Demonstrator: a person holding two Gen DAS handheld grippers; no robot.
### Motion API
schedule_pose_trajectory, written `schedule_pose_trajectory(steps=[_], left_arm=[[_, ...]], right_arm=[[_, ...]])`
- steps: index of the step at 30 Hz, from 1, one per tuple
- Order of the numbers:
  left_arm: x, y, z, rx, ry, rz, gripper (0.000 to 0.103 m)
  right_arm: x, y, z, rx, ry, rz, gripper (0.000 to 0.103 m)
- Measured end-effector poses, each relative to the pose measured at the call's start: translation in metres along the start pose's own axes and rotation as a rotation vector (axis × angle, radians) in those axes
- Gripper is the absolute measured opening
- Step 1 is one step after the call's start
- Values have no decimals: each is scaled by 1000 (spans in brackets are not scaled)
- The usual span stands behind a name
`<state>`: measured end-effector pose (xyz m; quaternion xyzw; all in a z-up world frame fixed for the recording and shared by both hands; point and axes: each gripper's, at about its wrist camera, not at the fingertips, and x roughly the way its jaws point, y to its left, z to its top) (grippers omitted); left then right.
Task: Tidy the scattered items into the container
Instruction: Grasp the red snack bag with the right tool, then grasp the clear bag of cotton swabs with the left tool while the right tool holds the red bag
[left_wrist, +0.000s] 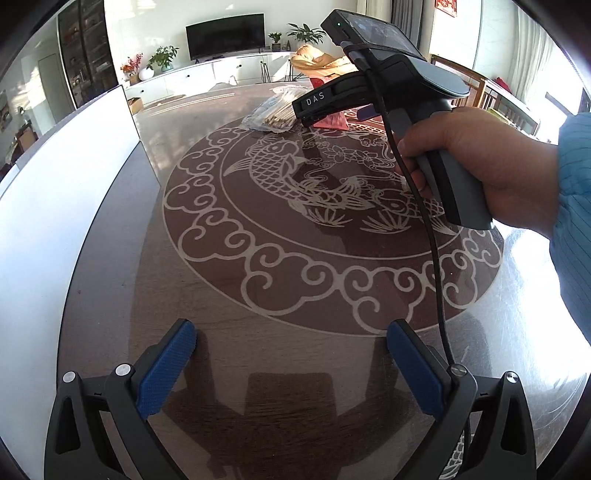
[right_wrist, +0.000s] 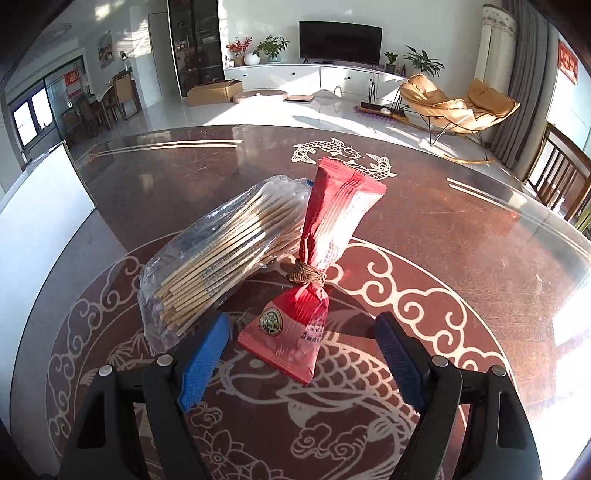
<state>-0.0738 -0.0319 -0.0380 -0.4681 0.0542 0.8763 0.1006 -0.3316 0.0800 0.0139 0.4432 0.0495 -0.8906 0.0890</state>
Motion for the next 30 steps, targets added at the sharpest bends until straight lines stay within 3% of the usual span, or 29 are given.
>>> schedule_pose_trajectory(steps=[1, 3, 4, 10, 15, 20, 24, 30], left_arm=[[0, 0, 0, 0, 0, 0, 103], [0, 0, 0, 0, 0, 0, 103], [0, 0, 0, 0, 0, 0, 103], [-1, 0, -1, 1, 0, -3, 103], [5, 2, 10, 105, -12, -65, 103], [53, 18, 81, 145, -13, -98, 103], [90, 27, 138, 182, -14, -124, 103], [115, 31, 181, 229, -14, -157, 103]], right_arm=[[2, -2, 2, 4, -5, -3, 78], [2, -7, 1, -1, -24, 2, 52], [1, -9, 1, -10, -26, 5, 28], [-26, -27, -36, -33, -25, 75, 28], [-84, -44, -120, -108, -33, 90, 29], [-118, -53, -168, -100, -34, 101, 29], [-122, -49, -173, -114, -34, 91, 30], [-124, -49, -173, -107, -33, 99, 30]])
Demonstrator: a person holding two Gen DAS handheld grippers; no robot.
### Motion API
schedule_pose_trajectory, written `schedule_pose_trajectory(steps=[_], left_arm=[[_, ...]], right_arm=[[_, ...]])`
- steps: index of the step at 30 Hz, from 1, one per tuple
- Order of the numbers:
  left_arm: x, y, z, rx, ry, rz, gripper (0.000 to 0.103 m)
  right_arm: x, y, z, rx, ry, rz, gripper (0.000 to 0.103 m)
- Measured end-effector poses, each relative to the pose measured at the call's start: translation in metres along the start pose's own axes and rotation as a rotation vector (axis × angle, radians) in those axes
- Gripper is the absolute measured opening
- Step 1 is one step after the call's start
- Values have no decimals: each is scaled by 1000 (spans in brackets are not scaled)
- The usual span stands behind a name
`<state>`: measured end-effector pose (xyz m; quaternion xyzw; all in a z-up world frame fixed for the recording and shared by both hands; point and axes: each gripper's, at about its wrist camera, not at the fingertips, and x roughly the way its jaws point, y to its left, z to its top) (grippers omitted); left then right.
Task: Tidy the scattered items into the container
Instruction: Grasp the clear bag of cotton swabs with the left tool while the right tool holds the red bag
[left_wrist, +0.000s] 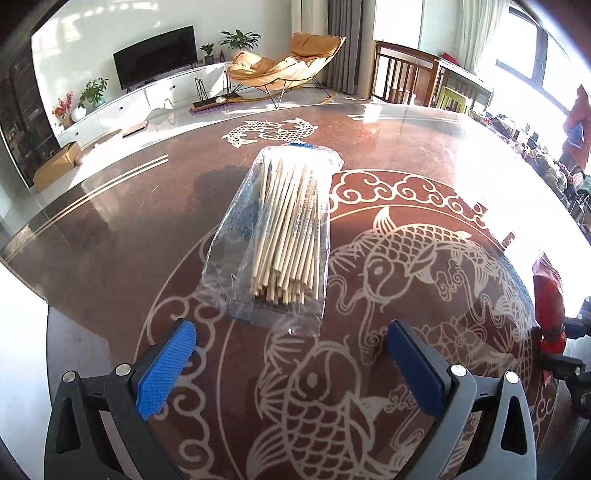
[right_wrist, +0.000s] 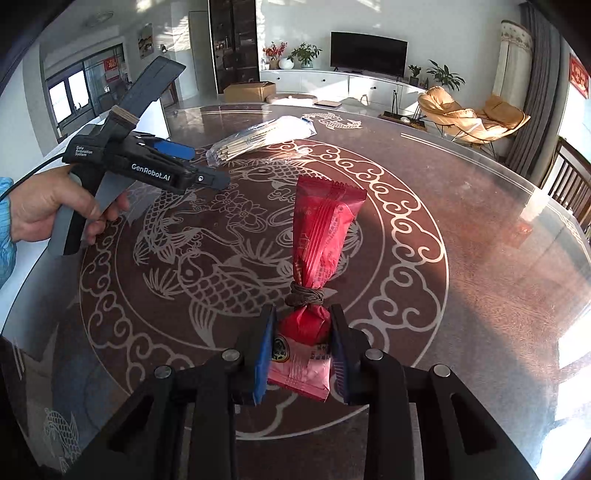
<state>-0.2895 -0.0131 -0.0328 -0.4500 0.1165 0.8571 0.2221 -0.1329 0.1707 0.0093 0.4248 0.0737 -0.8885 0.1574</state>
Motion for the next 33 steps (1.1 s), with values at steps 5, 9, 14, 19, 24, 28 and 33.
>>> schedule_pose_trajectory(steps=[5, 9, 14, 19, 24, 28, 33], left_arm=[[13, -1, 21, 56, 0, -35, 103], [23, 0, 39, 73, 1, -44, 103], [24, 6, 41, 102, -1, -61, 103], [25, 13, 48, 151, -34, 7, 103], [37, 3, 66, 201, -32, -50, 103], [34, 10, 67, 100, -43, -64, 74], [10, -1, 39, -53, -71, 29, 39]], right_arm=[[-1, 0, -1, 2, 0, 4, 30], [-2, 1, -2, 3, 0, 6, 30], [-2, 0, -2, 5, 0, 8, 30], [-3, -3, -2, 10, -1, 15, 30], [-4, -3, -3, 10, 0, 15, 30], [-4, -4, -2, 14, -1, 20, 30], [-3, -3, -1, 8, 0, -3, 29]])
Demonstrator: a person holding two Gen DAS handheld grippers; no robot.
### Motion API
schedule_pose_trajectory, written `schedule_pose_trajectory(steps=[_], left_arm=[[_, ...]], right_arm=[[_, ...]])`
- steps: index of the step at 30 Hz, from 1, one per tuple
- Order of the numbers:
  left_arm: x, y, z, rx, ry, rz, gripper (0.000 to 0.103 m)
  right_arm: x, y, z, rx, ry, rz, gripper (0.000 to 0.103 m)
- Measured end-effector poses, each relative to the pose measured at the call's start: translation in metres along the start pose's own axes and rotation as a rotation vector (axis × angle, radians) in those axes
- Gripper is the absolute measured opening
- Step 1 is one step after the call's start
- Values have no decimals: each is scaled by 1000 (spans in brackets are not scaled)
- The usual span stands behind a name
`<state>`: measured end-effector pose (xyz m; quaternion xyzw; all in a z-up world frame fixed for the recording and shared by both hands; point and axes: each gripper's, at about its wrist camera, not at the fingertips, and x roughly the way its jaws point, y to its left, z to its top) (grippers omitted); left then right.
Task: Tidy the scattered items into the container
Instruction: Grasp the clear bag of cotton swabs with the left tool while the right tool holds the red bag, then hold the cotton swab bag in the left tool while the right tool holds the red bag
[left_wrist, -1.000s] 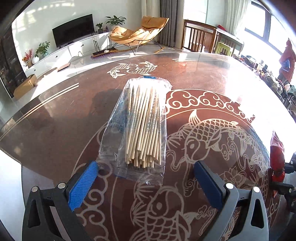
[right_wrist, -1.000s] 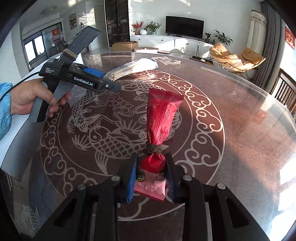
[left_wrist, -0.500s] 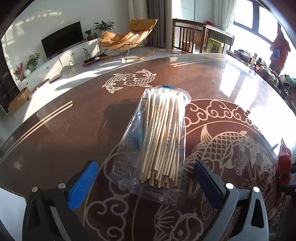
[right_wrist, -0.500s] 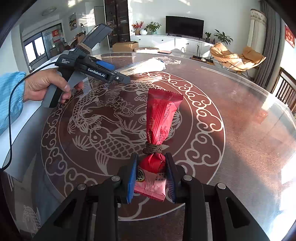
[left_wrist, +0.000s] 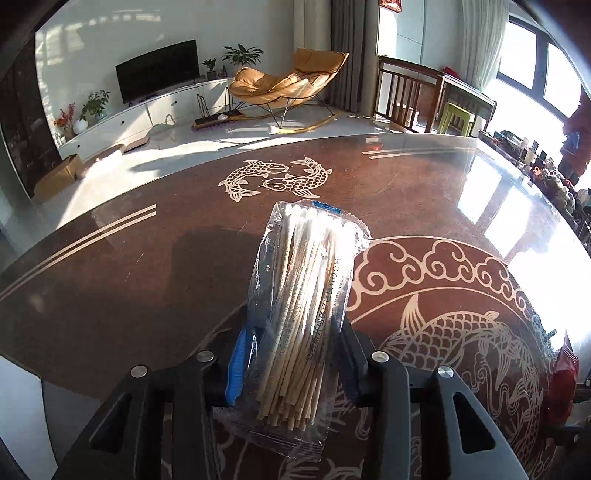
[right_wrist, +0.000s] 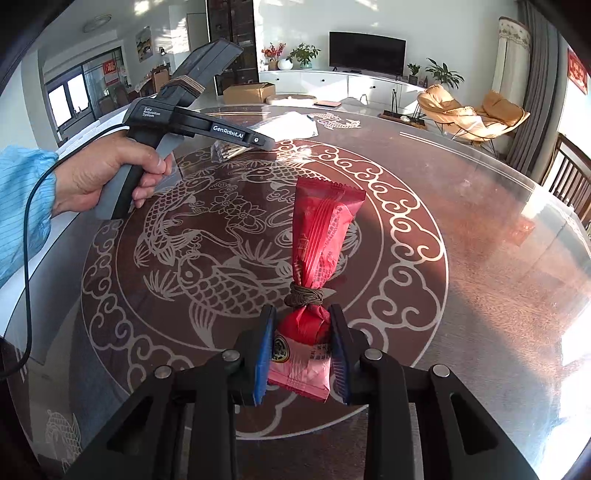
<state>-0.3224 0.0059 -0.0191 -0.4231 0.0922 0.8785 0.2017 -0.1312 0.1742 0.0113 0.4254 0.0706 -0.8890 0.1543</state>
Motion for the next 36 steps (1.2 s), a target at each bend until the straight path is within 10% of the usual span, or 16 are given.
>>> schedule_pose_trajectory(steps=[12, 13, 15, 17, 36], left_arm=[[-164, -54, -213, -236, 0, 183, 45], [-165, -56, -215, -240, 3, 180, 51], [-155, -61, -213, -214, 56, 175, 103], [-149, -60, -210, -214, 68, 167, 103], [-146, -58, -206, -222, 75, 176, 103]], right_arm=[[-13, 53, -15, -49, -10, 146, 29], [-14, 57, -16, -38, -14, 117, 30], [-11, 60, -16, 2, -4, 100, 57], [-8, 64, -16, -12, 8, 106, 72], [-1, 68, -17, -49, 28, 33, 79]])
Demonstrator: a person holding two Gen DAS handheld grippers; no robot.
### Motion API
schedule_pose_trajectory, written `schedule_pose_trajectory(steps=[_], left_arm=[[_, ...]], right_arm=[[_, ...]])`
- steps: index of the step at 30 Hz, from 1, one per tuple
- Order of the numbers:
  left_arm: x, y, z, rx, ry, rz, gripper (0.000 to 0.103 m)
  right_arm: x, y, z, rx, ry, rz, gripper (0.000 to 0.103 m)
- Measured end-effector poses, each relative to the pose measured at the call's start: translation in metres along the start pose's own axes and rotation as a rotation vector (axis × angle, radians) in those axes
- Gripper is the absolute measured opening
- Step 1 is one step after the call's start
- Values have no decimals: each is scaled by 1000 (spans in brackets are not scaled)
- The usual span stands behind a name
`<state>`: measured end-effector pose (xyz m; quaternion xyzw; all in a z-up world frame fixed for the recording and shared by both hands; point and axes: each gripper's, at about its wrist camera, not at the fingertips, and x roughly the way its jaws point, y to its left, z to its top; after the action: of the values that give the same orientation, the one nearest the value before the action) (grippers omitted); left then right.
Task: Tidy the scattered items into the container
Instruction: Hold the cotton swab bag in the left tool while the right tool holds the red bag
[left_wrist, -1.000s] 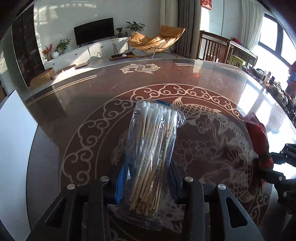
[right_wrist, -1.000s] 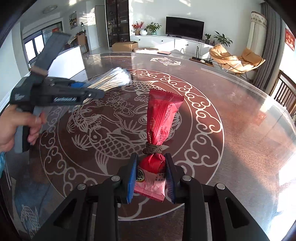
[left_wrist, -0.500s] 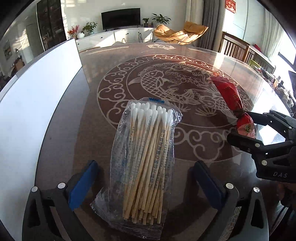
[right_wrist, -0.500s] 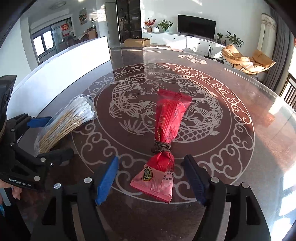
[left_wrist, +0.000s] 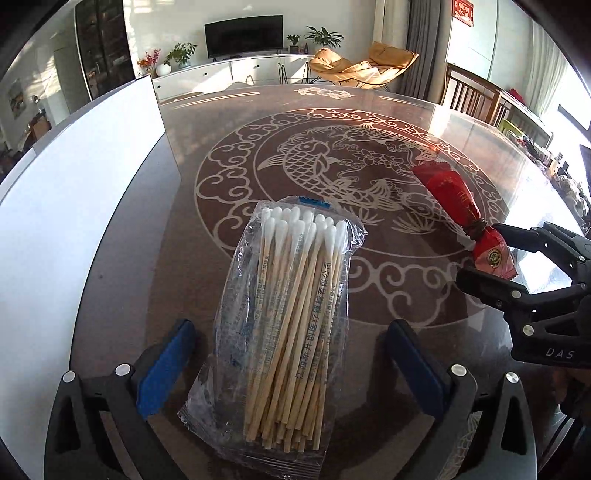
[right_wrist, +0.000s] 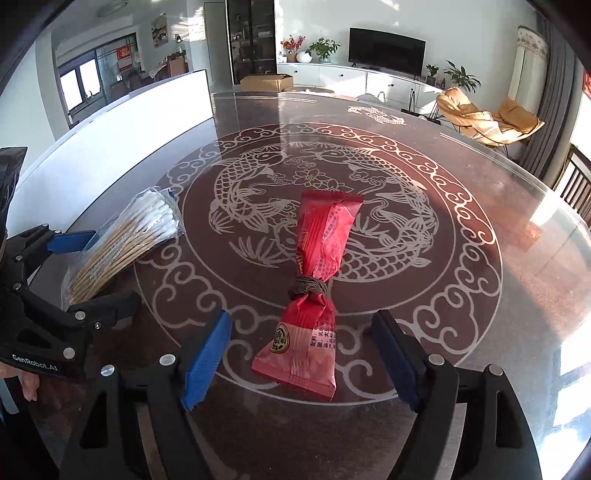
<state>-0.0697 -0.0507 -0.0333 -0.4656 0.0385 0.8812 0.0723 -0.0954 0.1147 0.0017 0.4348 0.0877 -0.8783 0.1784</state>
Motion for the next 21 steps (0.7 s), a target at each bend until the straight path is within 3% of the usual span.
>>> schedule_pose_trajectory(steps=[18, 21], left_arm=[[1, 0, 0, -2, 0, 3, 103], [2, 0, 1, -5, 0, 8, 103]], right_arm=[[0, 0, 0, 0, 1, 2, 80], [6, 0, 6, -5, 8, 5, 87]])
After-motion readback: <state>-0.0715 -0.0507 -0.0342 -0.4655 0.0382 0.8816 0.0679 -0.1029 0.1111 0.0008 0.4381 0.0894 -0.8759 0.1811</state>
